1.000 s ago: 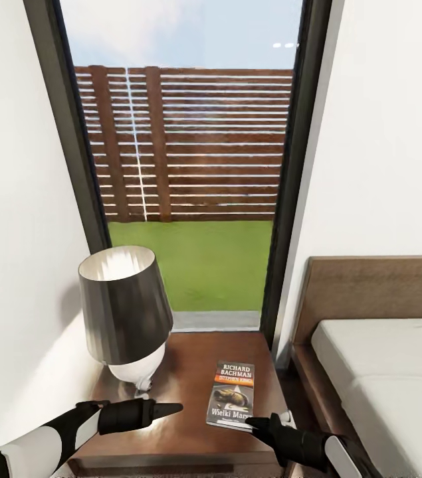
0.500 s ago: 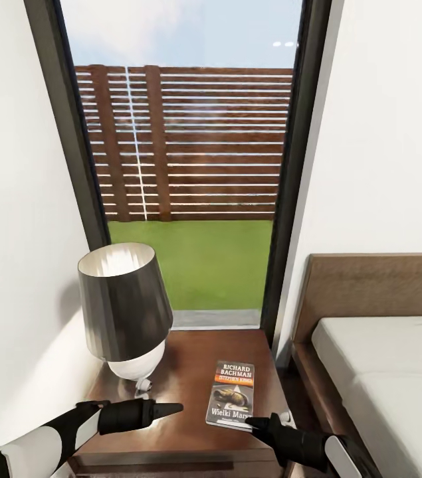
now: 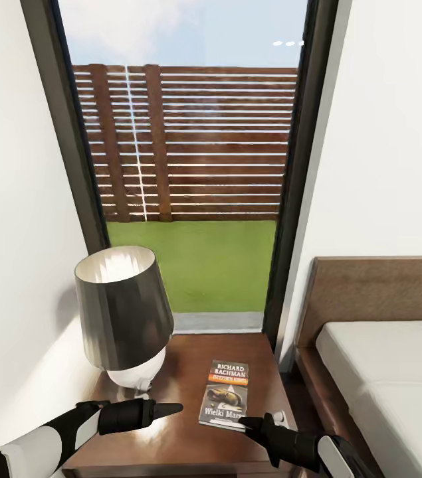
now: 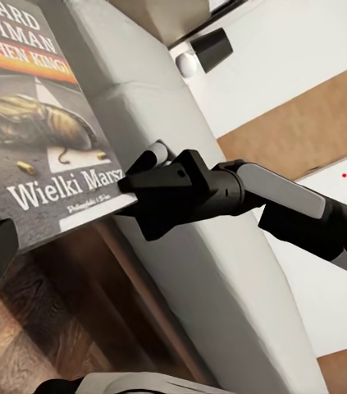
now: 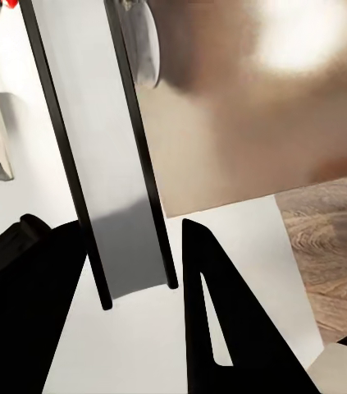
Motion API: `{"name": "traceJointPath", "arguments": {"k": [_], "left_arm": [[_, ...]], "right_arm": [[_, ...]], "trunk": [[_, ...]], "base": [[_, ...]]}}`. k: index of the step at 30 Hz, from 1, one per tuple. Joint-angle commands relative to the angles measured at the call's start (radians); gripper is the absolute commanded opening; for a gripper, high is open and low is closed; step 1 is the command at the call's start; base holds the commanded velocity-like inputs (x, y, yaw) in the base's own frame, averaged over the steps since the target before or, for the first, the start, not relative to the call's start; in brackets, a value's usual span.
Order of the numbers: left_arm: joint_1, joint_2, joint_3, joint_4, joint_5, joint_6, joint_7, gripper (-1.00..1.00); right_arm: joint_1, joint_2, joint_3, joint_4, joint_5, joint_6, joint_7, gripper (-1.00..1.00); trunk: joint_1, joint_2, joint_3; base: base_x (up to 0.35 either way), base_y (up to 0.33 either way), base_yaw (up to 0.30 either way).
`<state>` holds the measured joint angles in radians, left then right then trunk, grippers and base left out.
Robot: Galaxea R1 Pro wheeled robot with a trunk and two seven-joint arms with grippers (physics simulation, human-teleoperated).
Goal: In the bedroom, move the book from the bed onto either nightstand, and place the two sandals side by side next to the bed.
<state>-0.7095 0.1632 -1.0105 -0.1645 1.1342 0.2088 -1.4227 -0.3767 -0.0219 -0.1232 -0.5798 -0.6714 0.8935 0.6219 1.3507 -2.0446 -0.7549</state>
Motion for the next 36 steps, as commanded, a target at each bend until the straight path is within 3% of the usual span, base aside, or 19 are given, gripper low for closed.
{"name": "traceJointPath", "arguments": {"k": [1,28,36], "left_arm": [[-0.001,0.001,-0.008,-0.001,0.009,0.011,-0.002,1.00],[-0.001,0.000,-0.008,0.000,0.010,0.011,-0.001,1.00],[-0.001,0.000,-0.007,0.000,0.010,0.011,-0.001,1.00]], "right_arm": [[-0.001,0.001,-0.004,0.000,0.003,0.005,0.004,-1.00],[-0.001,0.001,-0.004,0.000,0.003,0.005,0.004,-1.00],[-0.001,0.001,-0.004,0.001,0.003,0.005,0.004,-1.00]], "trunk": [[0.000,0.000,-0.001],[0.000,0.000,-0.001],[0.031,-0.056,-0.026]], "base": [[0.197,0.077,0.000],[0.057,0.011,0.000],[0.000,0.000,0.000]]}}
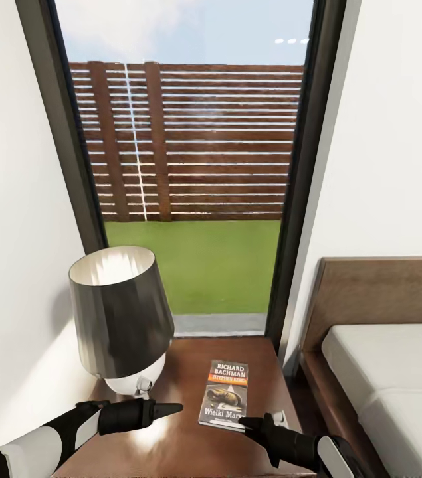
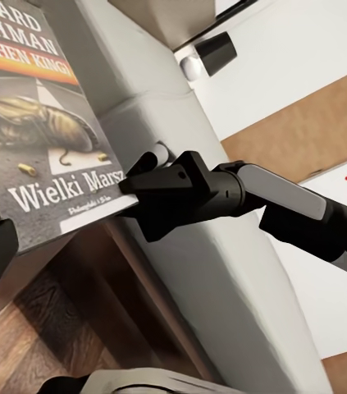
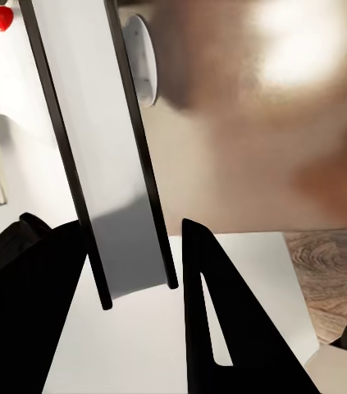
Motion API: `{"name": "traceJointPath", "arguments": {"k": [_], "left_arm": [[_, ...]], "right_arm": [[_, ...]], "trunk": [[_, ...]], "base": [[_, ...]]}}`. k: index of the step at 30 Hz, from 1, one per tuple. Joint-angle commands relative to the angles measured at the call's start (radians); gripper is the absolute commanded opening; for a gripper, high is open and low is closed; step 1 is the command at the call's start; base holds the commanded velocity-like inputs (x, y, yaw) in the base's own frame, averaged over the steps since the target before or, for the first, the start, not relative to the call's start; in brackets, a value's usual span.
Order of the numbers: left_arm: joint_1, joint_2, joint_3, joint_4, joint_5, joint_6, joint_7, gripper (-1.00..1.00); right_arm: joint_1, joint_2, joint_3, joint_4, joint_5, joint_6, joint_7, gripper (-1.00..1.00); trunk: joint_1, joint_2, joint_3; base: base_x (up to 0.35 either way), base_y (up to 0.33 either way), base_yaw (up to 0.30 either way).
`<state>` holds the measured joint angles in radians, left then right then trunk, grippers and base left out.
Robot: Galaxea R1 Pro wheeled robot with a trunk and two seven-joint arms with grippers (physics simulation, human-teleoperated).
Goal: In the bedroom, move the book from the bed onto either nightstand, and place the two sandals side by side next to the bed.
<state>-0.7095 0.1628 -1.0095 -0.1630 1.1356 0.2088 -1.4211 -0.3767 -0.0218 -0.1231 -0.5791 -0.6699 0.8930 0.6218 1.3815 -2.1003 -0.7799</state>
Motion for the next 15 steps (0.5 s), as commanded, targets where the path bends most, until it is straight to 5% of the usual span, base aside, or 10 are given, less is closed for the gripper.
{"name": "traceJointPath", "arguments": {"k": [1,15], "left_arm": [[-0.001,0.001,-0.008,-0.001,0.009,0.011,-0.003,1.00],[-0.001,0.000,-0.008,-0.001,0.009,0.011,-0.003,1.00]], "right_arm": [[-0.001,0.001,-0.004,0.000,0.001,0.006,0.004,-1.00],[-0.001,0.002,-0.004,0.000,0.001,0.006,0.004,-1.00]], "trunk": [[0.004,-0.008,-0.004],[0.057,-0.106,-0.048]], "base": [[0.000,0.000,0.000],[0.000,0.000,0.000]]}}
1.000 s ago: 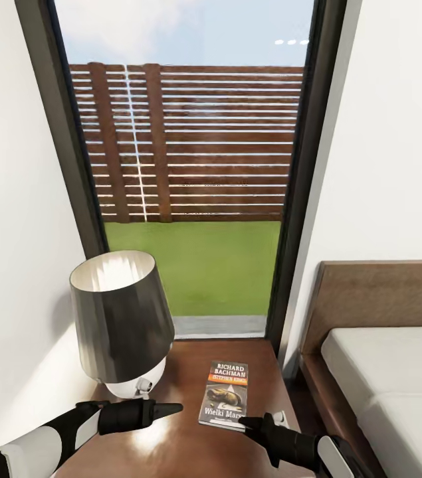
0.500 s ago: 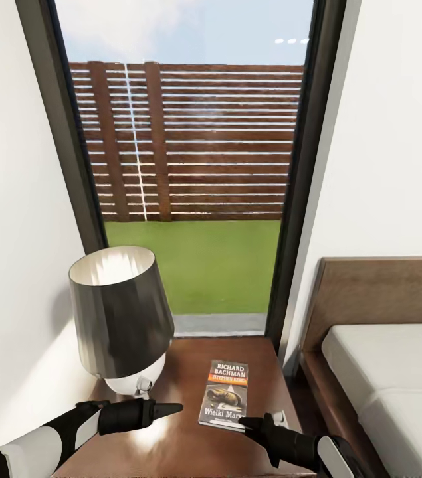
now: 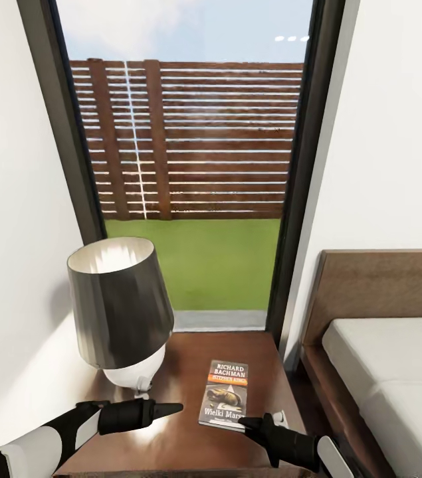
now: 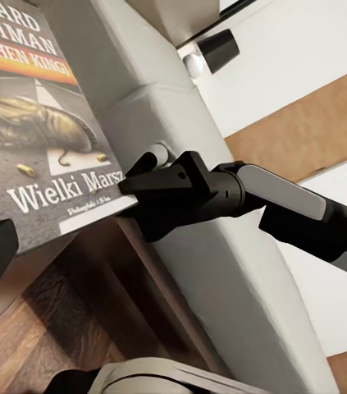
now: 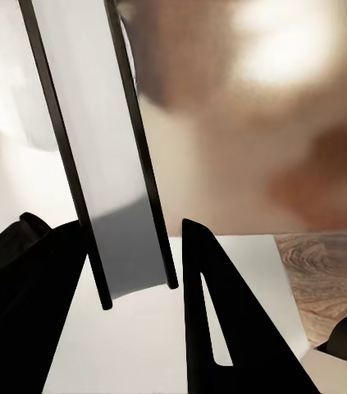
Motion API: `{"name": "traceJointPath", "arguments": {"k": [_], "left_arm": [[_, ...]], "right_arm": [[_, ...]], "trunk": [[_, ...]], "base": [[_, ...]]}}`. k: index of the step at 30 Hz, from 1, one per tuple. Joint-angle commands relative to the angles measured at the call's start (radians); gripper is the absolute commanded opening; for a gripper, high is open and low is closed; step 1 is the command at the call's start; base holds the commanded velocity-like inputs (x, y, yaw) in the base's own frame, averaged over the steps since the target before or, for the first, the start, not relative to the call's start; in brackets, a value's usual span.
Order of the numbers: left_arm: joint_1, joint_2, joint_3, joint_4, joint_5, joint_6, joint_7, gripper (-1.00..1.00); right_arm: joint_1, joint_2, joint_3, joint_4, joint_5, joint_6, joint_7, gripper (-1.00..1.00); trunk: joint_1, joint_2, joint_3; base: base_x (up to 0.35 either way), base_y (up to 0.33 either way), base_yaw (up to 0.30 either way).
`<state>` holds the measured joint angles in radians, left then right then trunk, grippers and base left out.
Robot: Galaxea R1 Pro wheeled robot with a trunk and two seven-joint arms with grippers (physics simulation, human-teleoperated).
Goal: In the bedroom, move the book from the bed onto either nightstand, and place the two sandals side by side next to the bed.
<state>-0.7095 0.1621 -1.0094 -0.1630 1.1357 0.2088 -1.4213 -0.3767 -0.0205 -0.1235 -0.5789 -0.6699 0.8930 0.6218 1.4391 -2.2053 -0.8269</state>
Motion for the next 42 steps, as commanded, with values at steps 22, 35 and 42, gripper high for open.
{"name": "traceJointPath", "arguments": {"k": [22,35,42], "left_arm": [[-0.001,0.001,-0.009,-0.001,0.009,0.011,-0.003,1.00],[-0.001,-0.001,-0.009,-0.001,0.009,0.011,-0.002,1.00],[-0.001,-0.001,-0.009,-0.001,0.009,0.011,-0.002,1.00]], "right_arm": [[-0.001,0.001,-0.003,0.000,0.001,0.006,0.004,-1.00],[-0.001,0.001,-0.003,0.001,0.001,0.006,0.004,-1.00],[-0.001,0.002,-0.002,0.001,0.002,0.006,0.004,-1.00]], "trunk": [[0.065,-0.120,-0.054],[0.065,-0.120,-0.054],[0.065,-0.120,-0.054]], "base": [[0.000,0.000,0.000],[0.074,0.000,0.000],[0.065,0.000,0.000]]}}
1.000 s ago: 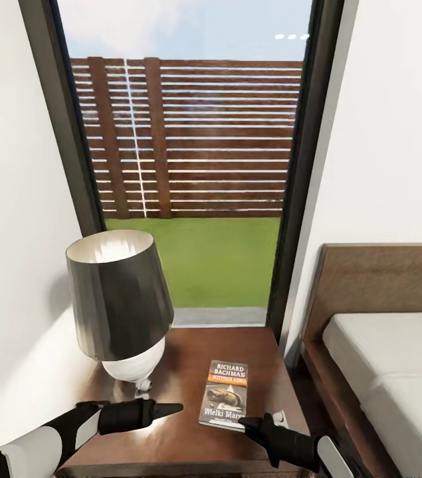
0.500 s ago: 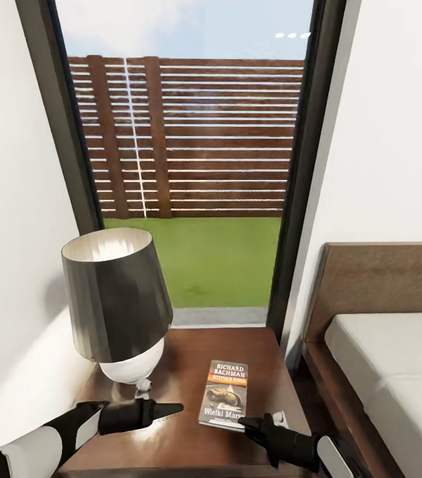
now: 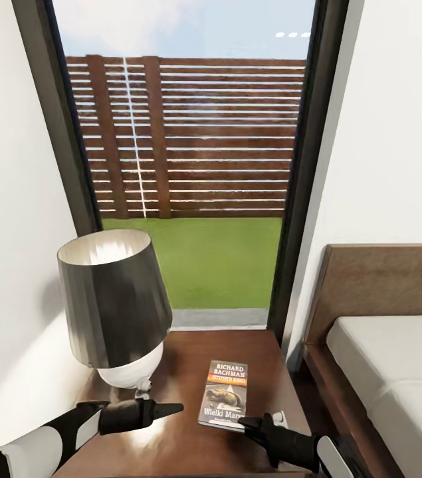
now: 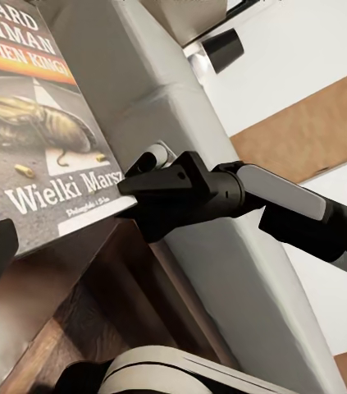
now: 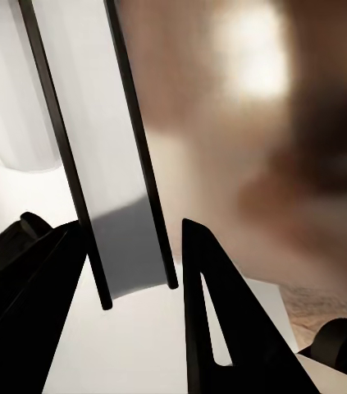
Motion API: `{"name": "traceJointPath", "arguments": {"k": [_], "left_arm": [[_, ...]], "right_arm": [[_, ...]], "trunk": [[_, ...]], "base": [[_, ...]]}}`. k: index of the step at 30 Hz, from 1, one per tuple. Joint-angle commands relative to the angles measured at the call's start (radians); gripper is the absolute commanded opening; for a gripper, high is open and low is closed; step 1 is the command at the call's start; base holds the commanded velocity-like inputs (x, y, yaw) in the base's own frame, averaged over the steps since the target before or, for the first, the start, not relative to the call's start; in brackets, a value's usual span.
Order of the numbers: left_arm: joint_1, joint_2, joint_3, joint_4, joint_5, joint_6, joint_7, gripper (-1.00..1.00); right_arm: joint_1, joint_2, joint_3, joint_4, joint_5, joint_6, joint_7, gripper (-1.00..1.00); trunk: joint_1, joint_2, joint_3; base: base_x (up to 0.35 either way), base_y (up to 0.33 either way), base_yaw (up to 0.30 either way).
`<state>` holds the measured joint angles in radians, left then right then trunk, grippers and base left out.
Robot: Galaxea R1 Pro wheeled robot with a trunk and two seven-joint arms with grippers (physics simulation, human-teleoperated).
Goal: In the bedroom, move the book from the bed onto either nightstand, and place the two sandals side by side next to the bed.
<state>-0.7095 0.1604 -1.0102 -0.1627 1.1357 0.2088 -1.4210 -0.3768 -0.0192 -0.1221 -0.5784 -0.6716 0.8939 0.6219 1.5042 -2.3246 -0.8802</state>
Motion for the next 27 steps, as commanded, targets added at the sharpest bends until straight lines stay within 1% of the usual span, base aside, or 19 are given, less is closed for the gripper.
{"name": "traceJointPath", "arguments": {"k": [1,10,20,27], "left_arm": [[-0.001,0.001,-0.008,-0.001,0.009,0.011,-0.002,1.00],[-0.001,0.001,-0.007,0.000,0.009,0.011,-0.002,1.00],[-0.001,0.001,-0.007,-0.001,0.009,0.011,-0.002,1.00],[-0.001,0.001,-0.007,0.000,0.009,0.011,-0.002,1.00]], "right_arm": [[-0.001,0.001,-0.004,0.000,0.003,0.005,0.004,-1.00],[-0.001,0.001,-0.004,0.000,0.003,0.005,0.004,-1.00],[-0.001,0.000,-0.004,0.000,0.003,0.005,0.004,-1.00],[-0.001,-0.001,-0.004,0.000,0.003,0.005,0.004,-1.00]], "trunk": [[0.000,0.000,-0.001],[0.000,0.000,-0.001],[0.038,-0.070,-0.032],[0.038,-0.070,-0.032]], "base": [[0.088,0.000,0.000],[0.015,0.000,0.000],[0.000,0.000,0.000],[0.000,0.000,0.000]]}}
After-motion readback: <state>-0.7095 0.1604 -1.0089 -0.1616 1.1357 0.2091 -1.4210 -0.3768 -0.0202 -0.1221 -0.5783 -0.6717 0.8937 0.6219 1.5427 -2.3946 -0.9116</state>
